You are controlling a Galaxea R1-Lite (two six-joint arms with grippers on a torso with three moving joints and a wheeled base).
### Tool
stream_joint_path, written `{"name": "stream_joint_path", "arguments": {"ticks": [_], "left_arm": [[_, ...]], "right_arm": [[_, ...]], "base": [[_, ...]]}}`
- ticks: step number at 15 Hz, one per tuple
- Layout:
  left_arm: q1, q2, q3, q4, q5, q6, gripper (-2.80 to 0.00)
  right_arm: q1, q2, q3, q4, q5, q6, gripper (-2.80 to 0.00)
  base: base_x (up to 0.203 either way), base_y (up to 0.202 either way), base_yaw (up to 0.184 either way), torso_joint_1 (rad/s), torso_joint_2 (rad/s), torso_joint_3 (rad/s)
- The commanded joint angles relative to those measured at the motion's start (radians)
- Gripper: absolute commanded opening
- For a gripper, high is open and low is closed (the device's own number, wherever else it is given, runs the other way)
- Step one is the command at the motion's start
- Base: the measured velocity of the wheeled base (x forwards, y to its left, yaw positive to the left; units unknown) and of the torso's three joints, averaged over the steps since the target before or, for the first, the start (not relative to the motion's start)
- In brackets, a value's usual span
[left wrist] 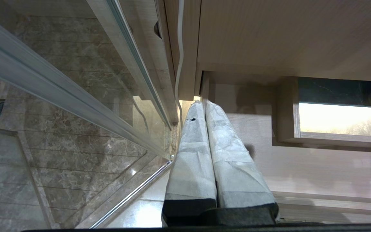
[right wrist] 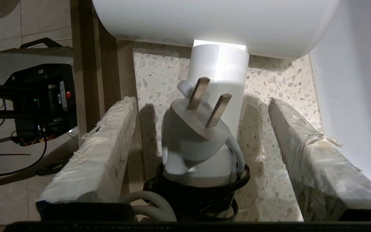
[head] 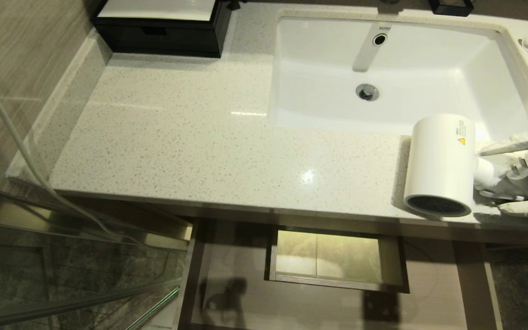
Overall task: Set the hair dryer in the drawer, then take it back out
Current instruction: Place it on the countertop, then close the drawer
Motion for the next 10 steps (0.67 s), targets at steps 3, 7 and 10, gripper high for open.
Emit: {"name": "stream_joint_path", "arguments": {"ticks": [3, 7, 10], "left_arm": [[0.0, 0.0, 0.0, 0.0, 0.0, 0.0, -2.8], [0.0, 0.0, 0.002, 0.0, 0.0, 0.0, -2.8], [0.0, 0.0, 0.002, 0.0, 0.0, 0.0, -2.8]], "right_arm": [[-0.041, -0.061, 0.016, 0.006, 0.009, 0.0, 0.0], [-0.074, -0.098, 0.008, 0.006, 0.011, 0.008, 0.0], [-0.103, -0.177, 0.011, 0.001, 0.007, 0.111, -2.8]], "base": [[0.0, 0.0, 0.0, 0.0, 0.0, 0.0], [0.0, 0.0, 0.0, 0.0, 0.0, 0.0], [0.0, 0.0, 0.0, 0.0, 0.0, 0.0]]}}
